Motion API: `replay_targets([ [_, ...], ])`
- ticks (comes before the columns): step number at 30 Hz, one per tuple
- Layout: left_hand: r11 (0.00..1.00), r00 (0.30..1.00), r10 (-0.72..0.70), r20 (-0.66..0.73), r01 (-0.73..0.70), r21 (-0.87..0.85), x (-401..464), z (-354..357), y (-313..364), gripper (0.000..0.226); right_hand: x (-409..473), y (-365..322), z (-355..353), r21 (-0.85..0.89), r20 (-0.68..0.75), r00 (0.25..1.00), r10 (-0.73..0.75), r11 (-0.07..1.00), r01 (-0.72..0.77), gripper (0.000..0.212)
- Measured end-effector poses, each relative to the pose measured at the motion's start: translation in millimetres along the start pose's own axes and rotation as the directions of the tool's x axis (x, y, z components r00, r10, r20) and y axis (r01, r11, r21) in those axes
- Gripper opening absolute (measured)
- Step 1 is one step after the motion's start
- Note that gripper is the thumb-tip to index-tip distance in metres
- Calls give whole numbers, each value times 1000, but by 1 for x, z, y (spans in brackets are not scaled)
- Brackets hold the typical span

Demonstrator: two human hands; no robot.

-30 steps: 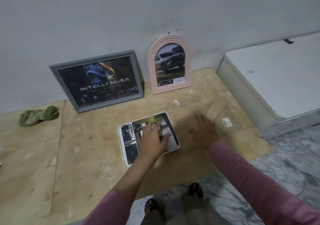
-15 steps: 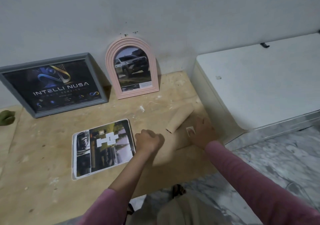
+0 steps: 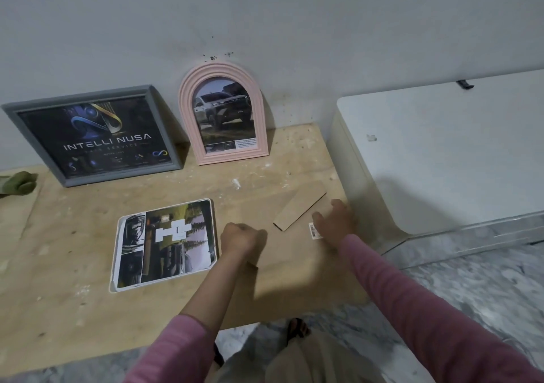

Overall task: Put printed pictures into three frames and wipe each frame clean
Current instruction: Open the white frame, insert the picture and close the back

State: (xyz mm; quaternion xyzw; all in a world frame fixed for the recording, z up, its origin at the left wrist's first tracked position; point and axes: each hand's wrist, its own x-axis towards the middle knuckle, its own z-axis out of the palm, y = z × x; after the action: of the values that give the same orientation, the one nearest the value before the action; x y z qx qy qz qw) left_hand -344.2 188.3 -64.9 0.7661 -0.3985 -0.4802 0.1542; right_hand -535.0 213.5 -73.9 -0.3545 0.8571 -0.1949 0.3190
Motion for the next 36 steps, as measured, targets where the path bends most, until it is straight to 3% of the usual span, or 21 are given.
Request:
replay_targets([
  [2,999,1000,23,-17,-23,-36,3,-4,-4,13,2,0,-1,6,-24,1000,12,1000,-12,56],
  [5,990,995,53,-79,-63,-126,4,-13,-5,28,-1,-7,-1,28,-51,998,23,999,-22,52],
  [10,982,980,109,-169,-133,-137,11,-49,-11,22,-20,-27,13,117,-44,999,0,993,6,40],
  [21,988,930,151,-336,-157,9,48,-182,-76,29,-81,-105,117,190,68,989,-133,975,118,46],
  [28,968,933,248,-260,-225,115,70,-227,-111,39,-100,-129,165,178,80,985,-156,974,140,46],
  [36,918,911,370,-182,-328,223,77,-236,-132,36,-116,-137,169,164,84,985,-153,977,138,39],
])
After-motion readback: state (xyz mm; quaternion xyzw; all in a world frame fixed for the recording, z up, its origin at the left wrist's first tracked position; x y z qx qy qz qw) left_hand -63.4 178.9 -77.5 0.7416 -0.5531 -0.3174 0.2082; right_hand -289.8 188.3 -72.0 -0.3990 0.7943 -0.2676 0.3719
